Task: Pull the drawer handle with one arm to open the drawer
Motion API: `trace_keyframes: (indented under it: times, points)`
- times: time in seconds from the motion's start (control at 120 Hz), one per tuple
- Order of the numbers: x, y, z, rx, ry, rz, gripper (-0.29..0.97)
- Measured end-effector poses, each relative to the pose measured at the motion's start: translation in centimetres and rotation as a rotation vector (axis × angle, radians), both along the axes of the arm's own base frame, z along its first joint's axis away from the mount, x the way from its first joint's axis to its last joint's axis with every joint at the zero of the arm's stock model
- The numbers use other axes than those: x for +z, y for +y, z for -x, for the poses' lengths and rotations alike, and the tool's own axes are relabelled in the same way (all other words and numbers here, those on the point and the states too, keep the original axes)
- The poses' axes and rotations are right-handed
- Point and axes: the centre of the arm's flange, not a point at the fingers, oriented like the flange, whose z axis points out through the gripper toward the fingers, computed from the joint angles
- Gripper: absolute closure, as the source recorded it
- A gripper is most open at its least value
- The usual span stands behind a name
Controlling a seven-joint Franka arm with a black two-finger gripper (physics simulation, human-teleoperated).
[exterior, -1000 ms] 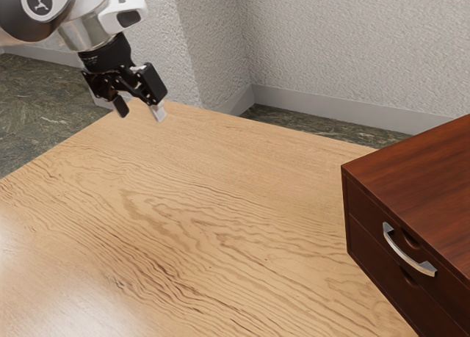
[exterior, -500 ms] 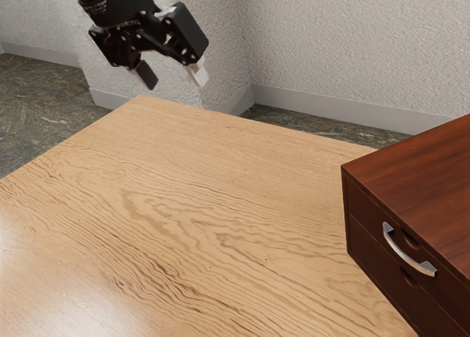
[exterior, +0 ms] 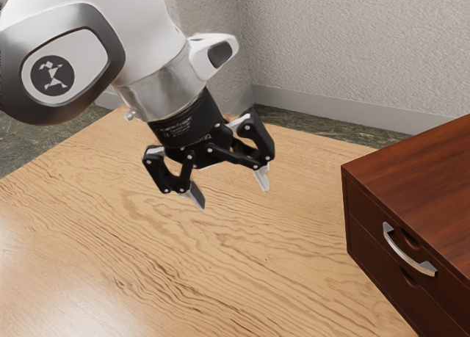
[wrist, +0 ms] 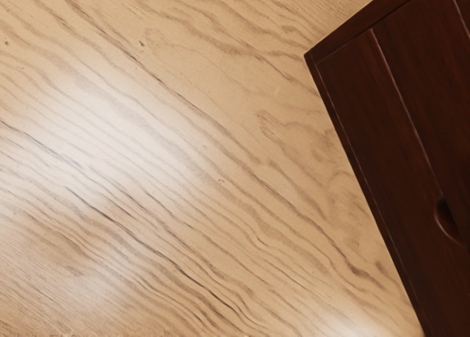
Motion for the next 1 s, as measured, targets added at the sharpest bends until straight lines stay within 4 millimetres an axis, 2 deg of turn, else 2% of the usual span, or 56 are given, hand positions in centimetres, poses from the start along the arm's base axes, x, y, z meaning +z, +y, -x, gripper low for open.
trace_keyframes:
  times: [0.208,0.383,0.475,0.633,0.75,0.85,1.0]
  points:
    - [-3.2,-2.5,0.8,0.087,-0.034,0.069,0.03]
    - [-5.9,-4.0,-1.9,0.157,-0.060,0.121,0.03]
    - [-6.8,-5.1,-2.7,0.180,-0.079,0.143,0.03]
    - [-8.8,-6.0,-3.6,0.227,-0.106,0.175,0.03]
    - [-9.7,-6.2,-4.0,0.256,-0.126,0.195,0.03]
    - [-10.7,-7.2,-3.8,0.260,-0.135,0.209,0.03]
    - [-11.9,-7.8,-4.8,0.283,-0.140,0.229,0.03]
